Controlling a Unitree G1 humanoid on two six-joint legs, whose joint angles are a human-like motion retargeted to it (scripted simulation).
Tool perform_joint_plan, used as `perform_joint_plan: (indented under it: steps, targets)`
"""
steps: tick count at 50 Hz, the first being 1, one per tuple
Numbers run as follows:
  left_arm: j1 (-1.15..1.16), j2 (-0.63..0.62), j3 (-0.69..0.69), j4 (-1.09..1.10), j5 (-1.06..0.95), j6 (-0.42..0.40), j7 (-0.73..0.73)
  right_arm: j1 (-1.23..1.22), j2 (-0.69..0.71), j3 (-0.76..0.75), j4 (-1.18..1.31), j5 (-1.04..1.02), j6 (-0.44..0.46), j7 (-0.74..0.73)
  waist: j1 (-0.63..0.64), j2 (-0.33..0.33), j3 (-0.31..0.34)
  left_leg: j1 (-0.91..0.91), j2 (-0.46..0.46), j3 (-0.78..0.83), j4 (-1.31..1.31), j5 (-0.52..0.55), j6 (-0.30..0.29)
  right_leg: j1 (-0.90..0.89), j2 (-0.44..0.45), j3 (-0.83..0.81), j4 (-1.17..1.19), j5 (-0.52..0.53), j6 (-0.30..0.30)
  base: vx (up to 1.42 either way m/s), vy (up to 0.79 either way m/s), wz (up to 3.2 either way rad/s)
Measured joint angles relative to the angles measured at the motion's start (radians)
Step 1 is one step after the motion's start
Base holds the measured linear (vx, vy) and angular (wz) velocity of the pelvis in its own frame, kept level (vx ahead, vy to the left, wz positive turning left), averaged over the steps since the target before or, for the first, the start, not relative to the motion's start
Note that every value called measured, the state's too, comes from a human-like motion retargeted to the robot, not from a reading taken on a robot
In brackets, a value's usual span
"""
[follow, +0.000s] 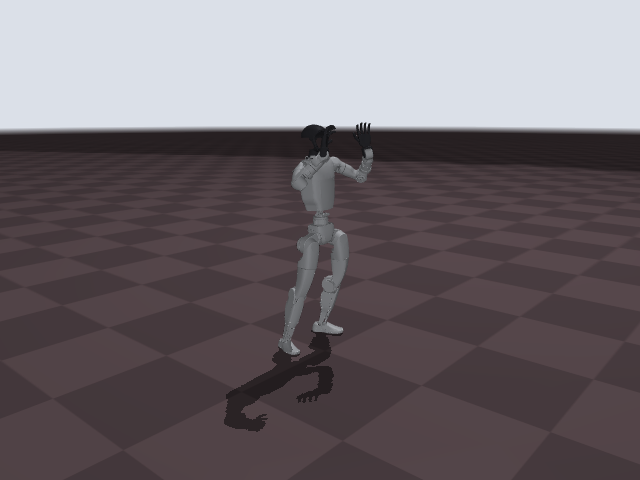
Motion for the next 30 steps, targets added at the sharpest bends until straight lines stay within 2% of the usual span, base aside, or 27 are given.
perform_joint_plan:
  steps: [2, 4, 5, 7, 10, 12, 15, 18, 21, 23, 25, 30]
  targets:
    - [-0.052, 0.034, -0.039, -0.002, -0.009, 0.014, -0.043, -0.028, -0.017, 0.004, -0.009, -0.008, 0.019, 0.008, 0.002, 0.001, -0.021, -0.002, 0.001, -0.003, 0.003, 0.001, 0.001, 0.000, 0.000, -0.003, 0.002, 0.001, -0.005, 0.00, 0.00, 0.00]
    - [-0.215, 0.091, -0.156, 0.063, -0.026, 0.042, -0.096, -0.173, -0.048, 0.091, 0.049, -0.012, 0.058, 0.033, 0.002, -0.002, -0.043, -0.007, 0.002, -0.008, 0.007, 0.003, 0.001, -0.001, 0.000, -0.008, 0.004, 0.003, -0.011, 0.00, 0.00, 0.00]
    - [-0.344, 0.120, -0.251, 0.128, -0.039, 0.061, -0.119, -0.300, -0.062, 0.175, 0.111, -0.017, 0.086, 0.049, 0.001, -0.005, -0.050, -0.011, 0.004, -0.010, 0.010, 0.003, 0.000, -0.001, 0.000, -0.011, 0.006, 0.004, -0.013, 0.00, 0.00, 0.00]
    - [-0.634, 0.133, -0.508, 0.321, -0.067, 0.094, -0.127, -0.654, -0.025, 0.459, 0.339, -0.028, 0.156, 0.064, -0.010, -0.005, -0.067, -0.017, 0.005, -0.013, 0.012, 0.008, -0.006, -0.004, 0.001, -0.016, 0.005, 0.010, -0.013, 0.00, 0.00, 0.00]
    - [-1.007, 0.058, -0.863, 0.692, -0.139, 0.126, -0.121, -1.154, 0.180, 0.890, 0.829, 0.041, 0.254, 0.050, -0.022, 0.019, -0.090, -0.032, 0.006, -0.012, 0.013, 0.019, -0.016, -0.014, 0.001, -0.021, 0.001, 0.022, -0.007, 0.00, 0.00, 0.00]
    - [-1.168, -0.027, -1.010, 0.944, -0.192, 0.132, -0.176, -1.320, 0.331, 1.019, 1.150, 0.157, 0.268, 0.067, -0.015, 0.028, -0.101, -0.043, 0.006, -0.011, 0.014, 0.023, -0.019, -0.024, 0.001, -0.023, -0.003, 0.029, -0.001, 0.00, 0.00, 0.00]
    - [-1.317, -0.158, -1.114, 1.268, -0.265, 0.127, -0.317, -1.446, 0.496, 1.049, 1.521, 0.363, 0.233, 0.142, -0.005, 0.024, -0.109, -0.059, 0.004, -0.013, 0.011, 0.025, -0.023, -0.035, -0.001, -0.029, -0.009, 0.032, 0.006, 0.00, 0.00, 0.00]
    - [-1.365, -0.232, -1.070, 1.413, -0.376, 0.117, -0.410, -1.490, 0.545, 0.986, 1.622, 0.562, 0.194, 0.207, -0.008, 0.015, -0.110, -0.069, 0.001, -0.022, 0.005, 0.024, -0.030, -0.039, -0.002, -0.038, -0.015, 0.031, 0.010, 0.00, 0.00, 0.00]
    - [-1.341, -0.216, -0.938, 1.328, -0.502, 0.091, -0.398, -1.461, 0.493, 0.932, 1.458, 0.639, 0.169, 0.185, -0.023, 0.011, -0.108, -0.076, -0.002, -0.033, 0.006, 0.023, -0.031, -0.038, -0.003, -0.047, -0.019, 0.030, 0.003, 0.00, 0.00, 0.00]
    - [-1.265, -0.157, -0.828, 1.141, -0.526, 0.071, -0.340, -1.389, 0.407, 0.884, 1.227, 0.566, 0.172, 0.134, -0.031, 0.011, -0.104, -0.077, -0.002, -0.039, 0.011, 0.021, -0.029, -0.034, -0.004, -0.050, -0.019, 0.030, -0.004, 0.00, 0.00, 0.00]
    - [-1.144, -0.074, -0.716, 0.891, -0.466, 0.063, -0.269, -1.281, 0.291, 0.805, 0.947, 0.412, 0.187, 0.096, -0.035, 0.012, -0.095, -0.074, -0.001, -0.041, 0.016, 0.019, -0.028, -0.029, -0.003, -0.048, -0.017, 0.028, -0.012, 0.00, 0.00, 0.00]
    - [-0.709, 0.163, -0.332, 0.248, -0.139, 0.087, -0.203, -0.887, 0.002, 0.436, 0.321, 0.044, 0.178, 0.086, -0.024, 0.011, -0.001, -0.033, 0.003, -0.024, 0.013, 0.010, -0.026, -0.010, 0.000, -0.023, -0.001, 0.016, -0.022, 0.00, 0.00, -0.16]
